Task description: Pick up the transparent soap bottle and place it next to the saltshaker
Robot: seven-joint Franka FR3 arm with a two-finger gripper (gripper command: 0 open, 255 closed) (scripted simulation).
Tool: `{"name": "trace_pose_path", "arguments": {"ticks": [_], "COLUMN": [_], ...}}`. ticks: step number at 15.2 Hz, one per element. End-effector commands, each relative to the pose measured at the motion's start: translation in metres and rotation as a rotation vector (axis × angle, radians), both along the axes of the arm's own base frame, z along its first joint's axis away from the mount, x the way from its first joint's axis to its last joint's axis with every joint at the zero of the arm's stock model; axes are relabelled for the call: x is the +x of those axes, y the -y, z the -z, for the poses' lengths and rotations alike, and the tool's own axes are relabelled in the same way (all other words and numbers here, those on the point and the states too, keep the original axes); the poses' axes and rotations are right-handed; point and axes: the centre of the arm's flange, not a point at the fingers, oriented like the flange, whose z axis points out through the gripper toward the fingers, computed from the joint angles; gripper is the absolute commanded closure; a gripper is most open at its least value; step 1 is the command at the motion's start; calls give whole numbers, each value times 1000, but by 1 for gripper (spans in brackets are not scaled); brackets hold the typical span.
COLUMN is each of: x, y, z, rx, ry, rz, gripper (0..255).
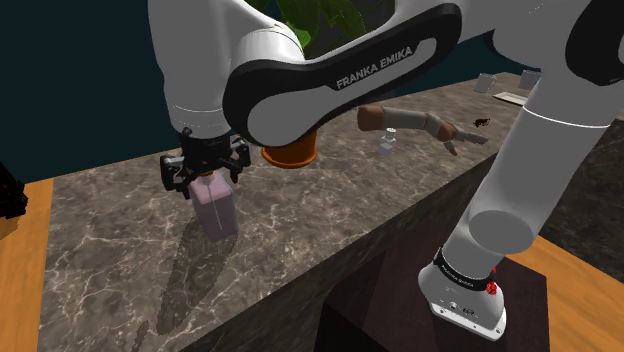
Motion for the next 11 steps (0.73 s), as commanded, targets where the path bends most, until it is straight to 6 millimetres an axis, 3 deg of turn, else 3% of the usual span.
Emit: {"name": "trace_pose_path", "arguments": {"ticks": [1, 9, 10, 11], "x": [4, 4, 4, 4], "y": [1, 1, 1, 1], "z": [14, 14, 14, 14], "rx": [0, 0, 0, 0], "ry": [0, 0, 0, 0], "rz": [0, 0, 0, 0], "gripper": [0, 0, 255, 255]}}
